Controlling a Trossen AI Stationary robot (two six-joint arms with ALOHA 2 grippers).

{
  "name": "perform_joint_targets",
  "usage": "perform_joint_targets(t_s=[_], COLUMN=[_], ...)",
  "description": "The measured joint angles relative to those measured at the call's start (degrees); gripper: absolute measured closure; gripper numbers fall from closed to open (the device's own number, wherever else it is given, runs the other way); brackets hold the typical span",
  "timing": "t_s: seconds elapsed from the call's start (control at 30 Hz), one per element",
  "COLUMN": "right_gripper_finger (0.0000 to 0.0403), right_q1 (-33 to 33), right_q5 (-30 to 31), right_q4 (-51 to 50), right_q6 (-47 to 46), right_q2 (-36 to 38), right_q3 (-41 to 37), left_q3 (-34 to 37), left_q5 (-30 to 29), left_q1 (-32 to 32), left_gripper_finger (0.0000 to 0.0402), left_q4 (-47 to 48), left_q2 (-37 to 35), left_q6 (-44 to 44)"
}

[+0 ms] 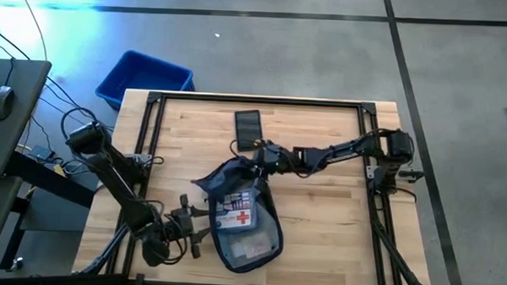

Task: Unpack backpack
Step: Put the blue medicine kit into the black backpack

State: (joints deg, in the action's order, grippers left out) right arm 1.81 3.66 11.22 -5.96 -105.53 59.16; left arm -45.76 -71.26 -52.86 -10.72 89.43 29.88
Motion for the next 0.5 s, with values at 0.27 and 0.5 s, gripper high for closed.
perform_joint_targets(t_s=[0.27, 0.5], right_gripper_finger=[0.0146, 0.0119], right_q1=[4.28, 11.25], right_q5=[-5.65, 0.88], right_q4=[-12.79, -25.24], right_q6=[0.17, -4.48], right_q2=[9.09, 10.18], right_q3=[3.22, 5.07], left_q3=[-0.08, -0.86], left_q5=[2.11, 13.90], left_q1=[2.34, 8.38], left_gripper_finger=[0.0251, 0.0268], left_q4=[-2.02, -2.96], left_q2=[3.31, 3.63], left_q6=[1.03, -0.19])
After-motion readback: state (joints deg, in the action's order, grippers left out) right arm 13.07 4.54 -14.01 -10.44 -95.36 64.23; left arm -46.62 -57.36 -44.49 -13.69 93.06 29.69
